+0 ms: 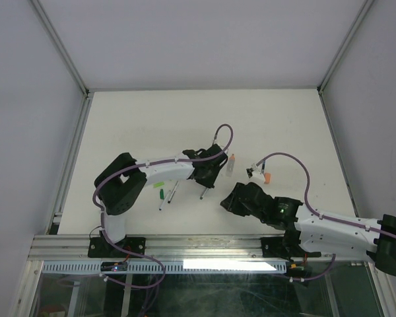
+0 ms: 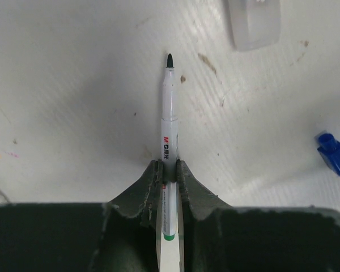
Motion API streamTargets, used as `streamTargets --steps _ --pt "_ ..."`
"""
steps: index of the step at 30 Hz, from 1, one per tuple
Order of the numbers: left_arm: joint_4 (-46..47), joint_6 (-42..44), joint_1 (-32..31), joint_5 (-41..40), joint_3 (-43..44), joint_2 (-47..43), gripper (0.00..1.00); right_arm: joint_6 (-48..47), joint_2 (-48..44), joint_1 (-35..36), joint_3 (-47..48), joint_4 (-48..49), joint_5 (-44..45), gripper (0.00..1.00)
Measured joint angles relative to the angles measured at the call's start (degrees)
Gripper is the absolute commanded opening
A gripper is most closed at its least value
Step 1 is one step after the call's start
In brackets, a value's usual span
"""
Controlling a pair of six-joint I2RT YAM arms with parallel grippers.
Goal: Insert the pens into the pen caps
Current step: Pick up the pen from the center of the board.
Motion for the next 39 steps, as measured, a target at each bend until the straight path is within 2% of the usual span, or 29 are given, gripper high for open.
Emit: streamTargets --steps 11,23,27,31,34,36,39 --pt "2.7 -7.9 0.0 6.6 -6.9 -7.4 0.11 8.3 5.1 0.0 -7.5 18.8 1.7 0.37" --pt "5.6 -11.8 0.0 11.4 -8.9 -9.5 0.12 14.4 15.5 0.0 -8.2 32.4 1.6 0.36" --pt "6.3 -12.3 0.0 12.7 -9.0 -10.4 0.12 16.2 18.3 -0.3 -8.4 34.8 1.5 0.29" --pt "7.0 -13.0 0.0 13.0 -9.4 -11.0 0.12 17.2 20.1 -0.6 -8.4 36.9 1.4 0.13" --pt "7.6 -13.6 0.0 13.0 -10.1 -11.5 0.13 17.7 20.4 -0.6 -8.4 37.2 1.2 0.05" --pt "8.0 -13.9 0.0 12.8 -10.6 -11.8 0.19 17.6 20.4 -0.6 -8.4 37.2 1.1 0.01" --pt "8.6 -14.9 0.0 12.4 -11.6 -12.7 0.35 17.4 20.3 -0.6 -8.4 37.5 0.7 0.00"
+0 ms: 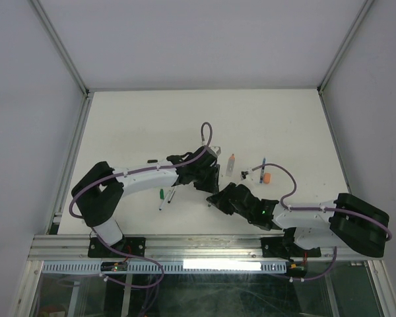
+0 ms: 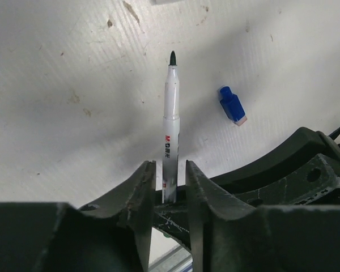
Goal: Insert the pens into the pen caps
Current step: Pick up the pen from the center of the board.
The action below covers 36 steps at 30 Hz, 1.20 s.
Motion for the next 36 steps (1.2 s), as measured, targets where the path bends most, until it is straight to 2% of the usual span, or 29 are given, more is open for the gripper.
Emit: streamTargets --steps 2,5,13,22,25,32,34,36 --pt "0.3 -0.7 0.0 -0.6 -0.9 -0.9 0.42 -0.4 -0.2 0.0 -0.1 0.4 -0.6 0.00" --pt "0.9 -1.9 0.0 -2.4 -1.8 -2.9 0.45 -1.6 -0.9 0.0 -0.8 2.3 -2.0 0.00" --pt "3.1 -4.7 0.0 -6.7 -2.1 -5.8 0.43 -6.7 -1.7 0.0 -1.0 6.0 -7.4 0.00" --pt "3.7 -5.9 0.0 -7.7 -3.4 -7.2 0.39 -12.4 -4.0 -0.1 -1.0 5.8 -8.6 0.00" --pt "3.9 -6.1 0.0 -7.7 -4.4 -7.4 0.34 -14.3 -5.7 -0.1 -1.0 5.1 -8.6 0.00" --pt "4.5 -6.6 0.0 -7.6 -5.4 -8.7 0.10 -16.7 -8.8 -0.1 -0.7 3.0 -8.5 0.00" --pt "4.7 -6.9 -0.3 -7.7 -5.4 -9.3 0.02 -17.0 -9.1 -0.1 -0.3 2.4 -8.5 0.03" --pt "4.7 -7.0 -0.3 -7.9 -5.4 -9.7 0.00 -17.2 -9.3 -0.1 0.0 2.1 -8.4 0.05"
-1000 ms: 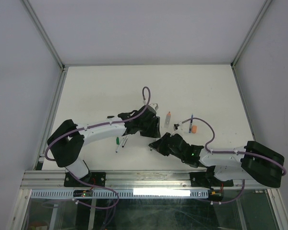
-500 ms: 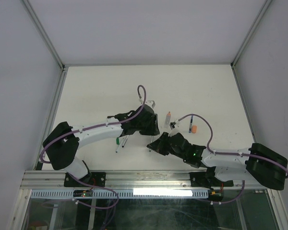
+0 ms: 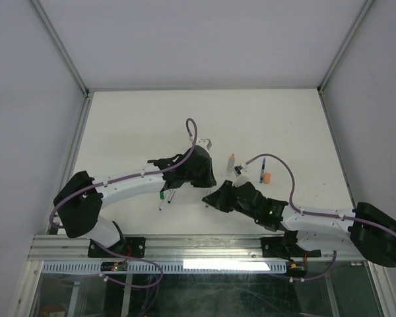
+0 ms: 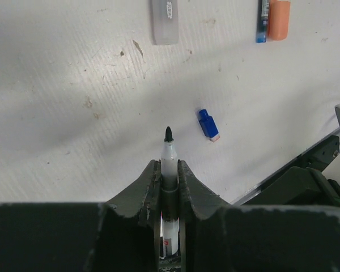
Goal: Insert the pens into the pen caps
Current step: Pick up the pen from the center of the board.
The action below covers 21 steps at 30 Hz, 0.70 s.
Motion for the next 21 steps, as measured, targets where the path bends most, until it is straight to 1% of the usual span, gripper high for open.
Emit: streamTargets --steps 4,8,15,21 --pt "0.1 -0.2 0.0 -0.7 -0.4 -0.9 0.00 -0.4 0.0 0.0 1.0 -1.1 0.3 0.17" --pt "0.4 -0.3 0.0 -1.3 -0.7 -1.9 0.00 -0.7 0.0 0.1 1.9 -2.1 1.2 0.25" --pt "1.2 -0.9 0.0 -2.4 -1.0 -3.2 0.00 -0.8 0.0 0.2 2.6 -2.5 4.1 0.28" --pt "1.4 -1.0 0.1 -2.5 -1.4 -4.4 0.00 -2.7 0.4 0.2 2.6 0.3 6.3 0.29"
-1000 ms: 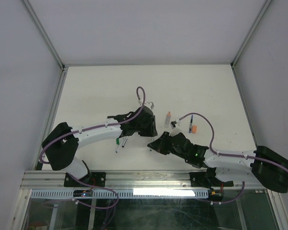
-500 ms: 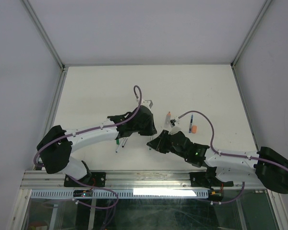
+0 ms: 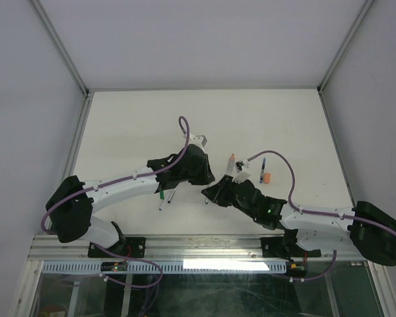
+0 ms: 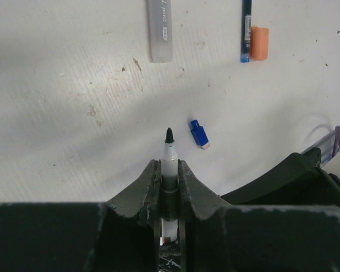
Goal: Insert the pens into the pen caps
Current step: Pick up the pen from the center of the board.
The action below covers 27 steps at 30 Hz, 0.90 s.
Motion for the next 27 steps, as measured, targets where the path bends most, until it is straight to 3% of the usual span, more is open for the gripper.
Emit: streamTargets --steps 8,14,19,27 --pt "0.0 -0.7 0.0 1.3 -1.0 0.0 0.00 -4.4 2.1 -0.1 0.5 2.4 1.8 0.27" --pt "0.3 -0.9 0.2 1.3 -1.2 0.0 0.01 -5.3 2.8 0.0 1.0 2.9 2.0 0.00" --pt "0.3 -0.7 0.6 1.2 -1.2 -0.1 0.28 -5.6 3.1 -0.1 1.4 2.8 2.2 0.00" --pt "-3.3 0.7 4.2 3.3 -1.2 -2.7 0.37 -6.3 2.5 -0.3 3.1 0.3 1.6 0.00"
